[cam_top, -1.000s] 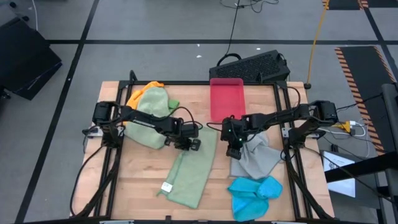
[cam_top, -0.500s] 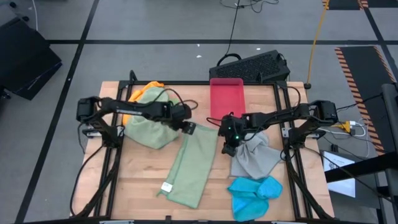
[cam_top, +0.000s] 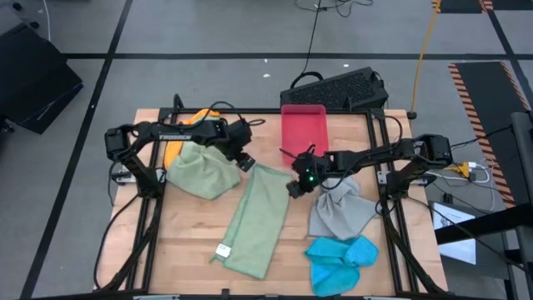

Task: Fold microfiber towels
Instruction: Fold the right light green microfiber cloth

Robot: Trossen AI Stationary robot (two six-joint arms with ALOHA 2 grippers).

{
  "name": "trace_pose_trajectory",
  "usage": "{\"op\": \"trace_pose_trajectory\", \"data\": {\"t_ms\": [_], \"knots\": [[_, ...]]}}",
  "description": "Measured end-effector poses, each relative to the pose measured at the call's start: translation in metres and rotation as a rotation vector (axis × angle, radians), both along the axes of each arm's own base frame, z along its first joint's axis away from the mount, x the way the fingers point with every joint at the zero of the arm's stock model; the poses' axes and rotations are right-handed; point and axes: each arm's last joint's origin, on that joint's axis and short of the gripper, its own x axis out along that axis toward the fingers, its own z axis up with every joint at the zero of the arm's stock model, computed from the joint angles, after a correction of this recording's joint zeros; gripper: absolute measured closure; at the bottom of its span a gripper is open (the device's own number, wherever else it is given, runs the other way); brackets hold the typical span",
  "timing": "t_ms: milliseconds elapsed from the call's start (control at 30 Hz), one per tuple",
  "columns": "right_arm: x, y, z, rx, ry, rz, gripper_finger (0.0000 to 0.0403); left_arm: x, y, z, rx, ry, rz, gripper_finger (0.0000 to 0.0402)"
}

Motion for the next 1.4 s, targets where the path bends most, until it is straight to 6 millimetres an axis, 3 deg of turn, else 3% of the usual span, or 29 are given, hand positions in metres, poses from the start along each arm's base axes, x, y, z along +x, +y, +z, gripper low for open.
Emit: {"op": "trace_pose_trajectory", "data": {"t_ms": [367, 700, 1000, 1400], "knots": [[0.004, -0.006, 0.002, 0.012, -0.005, -0.272, 0.0351, 0.007, -0.013, 0.002, -0.015, -0.036, -0.051, 0.0217], [-0.003, -0.013, -0.003, 0.035, 0.074, -0.252, 0.0351, 0.020, -0.001, -0.005, 0.094, -0.116, -0.064, 0.0217], [-0.005, -0.013, -0.005, 0.005, 0.098, -0.209, 0.0351, 0.023, 0.002, -0.029, 0.064, -0.090, -0.277, 0.0217], [-0.007, -0.013, -0.006, -0.020, 0.104, -0.149, 0.0351, 0.017, 0.021, -0.028, 0.205, -0.144, -0.509, 0.0217]]}}
